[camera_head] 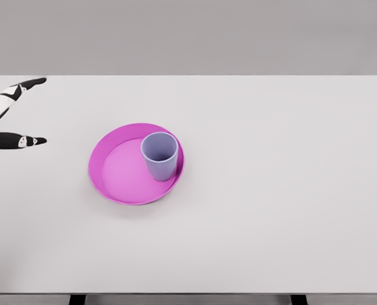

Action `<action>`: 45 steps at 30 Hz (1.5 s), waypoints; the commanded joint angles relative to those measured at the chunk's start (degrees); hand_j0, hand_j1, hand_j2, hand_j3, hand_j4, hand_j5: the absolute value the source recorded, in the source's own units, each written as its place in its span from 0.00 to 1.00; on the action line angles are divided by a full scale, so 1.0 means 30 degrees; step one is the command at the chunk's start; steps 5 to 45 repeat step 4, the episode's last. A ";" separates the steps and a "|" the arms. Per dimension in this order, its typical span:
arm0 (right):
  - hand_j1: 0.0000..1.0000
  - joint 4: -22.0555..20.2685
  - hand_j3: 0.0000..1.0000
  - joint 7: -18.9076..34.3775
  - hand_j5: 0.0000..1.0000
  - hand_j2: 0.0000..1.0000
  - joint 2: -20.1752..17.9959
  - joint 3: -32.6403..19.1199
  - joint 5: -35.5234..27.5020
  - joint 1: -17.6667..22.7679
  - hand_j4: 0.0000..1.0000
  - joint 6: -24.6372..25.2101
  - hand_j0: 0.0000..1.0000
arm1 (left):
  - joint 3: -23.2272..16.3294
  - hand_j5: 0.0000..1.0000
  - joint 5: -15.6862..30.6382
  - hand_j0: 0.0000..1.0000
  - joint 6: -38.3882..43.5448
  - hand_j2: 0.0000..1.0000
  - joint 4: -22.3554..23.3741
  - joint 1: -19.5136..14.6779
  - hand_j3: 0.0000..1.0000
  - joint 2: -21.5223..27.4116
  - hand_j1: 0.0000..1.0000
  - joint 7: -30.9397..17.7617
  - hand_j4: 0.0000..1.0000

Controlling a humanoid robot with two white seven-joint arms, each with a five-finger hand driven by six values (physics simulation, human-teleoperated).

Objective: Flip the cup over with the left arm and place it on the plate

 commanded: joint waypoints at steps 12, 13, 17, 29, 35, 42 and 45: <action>1.00 -0.0009 1.00 0.0003 1.00 1.00 0.0000 -0.0001 -0.0001 0.0029 1.00 -0.0001 1.00 | -0.0072 1.00 0.0113 1.00 -0.0038 1.00 -0.0816 0.0088 1.00 -0.0018 1.00 0.0016 1.00; 1.00 -0.0009 1.00 0.0003 1.00 1.00 0.0000 -0.0001 -0.0001 0.0029 1.00 -0.0001 1.00 | -0.0072 1.00 0.0113 1.00 -0.0038 1.00 -0.0816 0.0088 1.00 -0.0018 1.00 0.0016 1.00; 1.00 -0.0009 1.00 0.0003 1.00 1.00 0.0000 -0.0001 -0.0001 0.0029 1.00 -0.0001 1.00 | -0.0072 1.00 0.0113 1.00 -0.0038 1.00 -0.0816 0.0088 1.00 -0.0018 1.00 0.0016 1.00; 1.00 -0.0009 1.00 0.0003 1.00 1.00 0.0000 -0.0001 -0.0001 0.0029 1.00 -0.0001 1.00 | -0.0072 1.00 0.0113 1.00 -0.0038 1.00 -0.0816 0.0088 1.00 -0.0018 1.00 0.0016 1.00; 1.00 -0.0009 1.00 0.0003 1.00 1.00 0.0000 -0.0001 -0.0001 0.0029 1.00 -0.0001 1.00 | -0.0072 1.00 0.0113 1.00 -0.0038 1.00 -0.0816 0.0088 1.00 -0.0018 1.00 0.0016 1.00; 1.00 -0.0009 1.00 0.0003 1.00 1.00 0.0000 -0.0001 -0.0001 0.0029 1.00 -0.0001 1.00 | -0.0072 1.00 0.0113 1.00 -0.0038 1.00 -0.0816 0.0088 1.00 -0.0018 1.00 0.0016 1.00; 1.00 -0.0009 1.00 0.0003 1.00 1.00 0.0000 -0.0001 -0.0001 0.0029 1.00 -0.0001 1.00 | -0.0072 1.00 0.0113 1.00 -0.0038 1.00 -0.0816 0.0088 1.00 -0.0018 1.00 0.0016 1.00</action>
